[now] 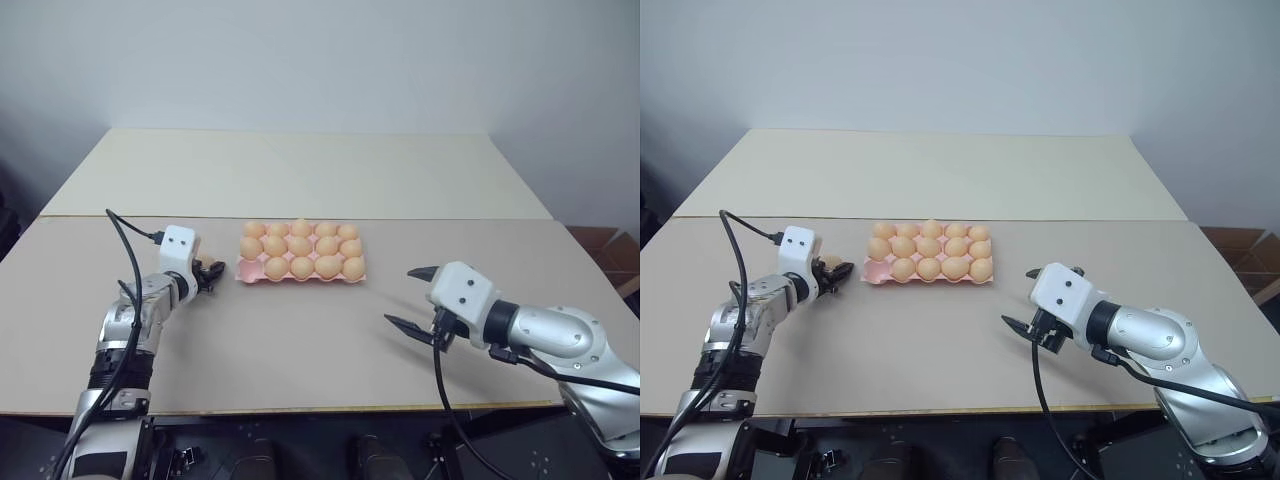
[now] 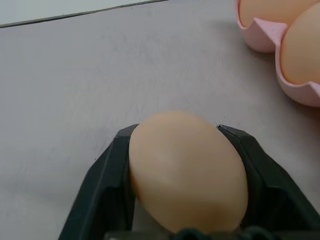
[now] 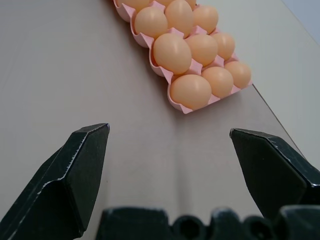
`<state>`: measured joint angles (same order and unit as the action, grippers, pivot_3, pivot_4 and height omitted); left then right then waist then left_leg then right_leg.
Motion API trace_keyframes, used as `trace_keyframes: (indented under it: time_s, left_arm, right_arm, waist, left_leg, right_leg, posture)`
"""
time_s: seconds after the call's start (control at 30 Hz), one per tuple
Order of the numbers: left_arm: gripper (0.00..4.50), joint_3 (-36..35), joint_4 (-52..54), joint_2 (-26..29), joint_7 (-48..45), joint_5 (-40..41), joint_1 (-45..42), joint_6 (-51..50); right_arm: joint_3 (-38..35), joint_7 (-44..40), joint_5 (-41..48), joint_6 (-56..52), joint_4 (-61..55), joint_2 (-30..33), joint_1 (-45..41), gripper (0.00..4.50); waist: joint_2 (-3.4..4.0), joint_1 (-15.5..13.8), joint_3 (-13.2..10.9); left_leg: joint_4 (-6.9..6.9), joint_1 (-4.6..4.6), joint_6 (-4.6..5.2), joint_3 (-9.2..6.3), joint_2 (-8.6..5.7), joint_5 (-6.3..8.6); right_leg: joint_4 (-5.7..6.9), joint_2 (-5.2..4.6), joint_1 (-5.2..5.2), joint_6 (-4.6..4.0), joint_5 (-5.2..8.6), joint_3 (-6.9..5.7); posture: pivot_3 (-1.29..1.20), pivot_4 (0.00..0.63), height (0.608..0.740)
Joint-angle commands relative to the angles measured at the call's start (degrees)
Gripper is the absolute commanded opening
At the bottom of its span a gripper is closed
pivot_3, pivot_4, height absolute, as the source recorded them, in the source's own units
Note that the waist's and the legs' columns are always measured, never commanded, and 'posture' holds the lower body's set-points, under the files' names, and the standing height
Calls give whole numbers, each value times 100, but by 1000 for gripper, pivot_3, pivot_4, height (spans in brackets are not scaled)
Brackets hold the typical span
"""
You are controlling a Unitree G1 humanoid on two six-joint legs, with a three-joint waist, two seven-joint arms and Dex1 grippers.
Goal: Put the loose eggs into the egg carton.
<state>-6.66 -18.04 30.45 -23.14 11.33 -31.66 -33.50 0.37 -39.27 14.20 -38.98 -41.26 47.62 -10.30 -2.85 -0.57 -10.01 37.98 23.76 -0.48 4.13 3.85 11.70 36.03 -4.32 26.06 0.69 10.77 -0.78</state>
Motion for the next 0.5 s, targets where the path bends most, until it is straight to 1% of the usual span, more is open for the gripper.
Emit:
trace_keyframes:
  time_s: [0.03, 0.13, 0.3, 0.4, 0.5]
  left_arm:
    - [2140, -105, 45, 14, 25, -39, -96, 154]
    - [2139, -237, 405, 37, -141, 138, -12, 260]
    - [2139, -261, 1593, 265, -965, 505, 400, 485]
    - [2139, -173, 1782, 331, -1430, 681, 522, 598]
    - [2139, 23, 1754, 401, -1829, 715, 499, 601]
  right_arm:
    - [-114, 59, -36, 48, -153, 14, -41, 4500]
    - [-137, 51, -32, 54, -148, 27, -31, 4500]
    - [-86, 88, -86, 74, -156, 6, -17, 4500]
    - [-30, 129, -131, 94, -153, -30, -13, 4500]
    - [22, 181, -174, 119, -150, -80, -15, 4500]
  waist:
    - [0, 0, 0]
    - [0, -1, 0]
    - [0, -1, 0]
    - [0, -6, 0]
    - [1, -6, 0]
  left_leg:
    - [0, 0, 0, 0, 0, 0]
    - [0, 1, 0, 0, 0, 0]
    - [0, 3, 0, 0, 0, 0]
    - [0, 1, 0, 1, 0, 0]
    - [0, -3, 0, 1, 0, 0]
  right_leg:
    - [0, 0, 0, 0, 0, 0]
    - [0, 0, 0, 0, 0, 0]
    - [-2, -2, 1, 0, 0, 1]
    - [0, -2, 1, -1, 0, 1]
    - [2, -1, -1, -2, 1, 1]
  posture:
    - [0, 150, 740]
    - [0, 150, 740]
    - [0, 150, 740]
    - [0, 150, 740]
    - [0, 150, 740]
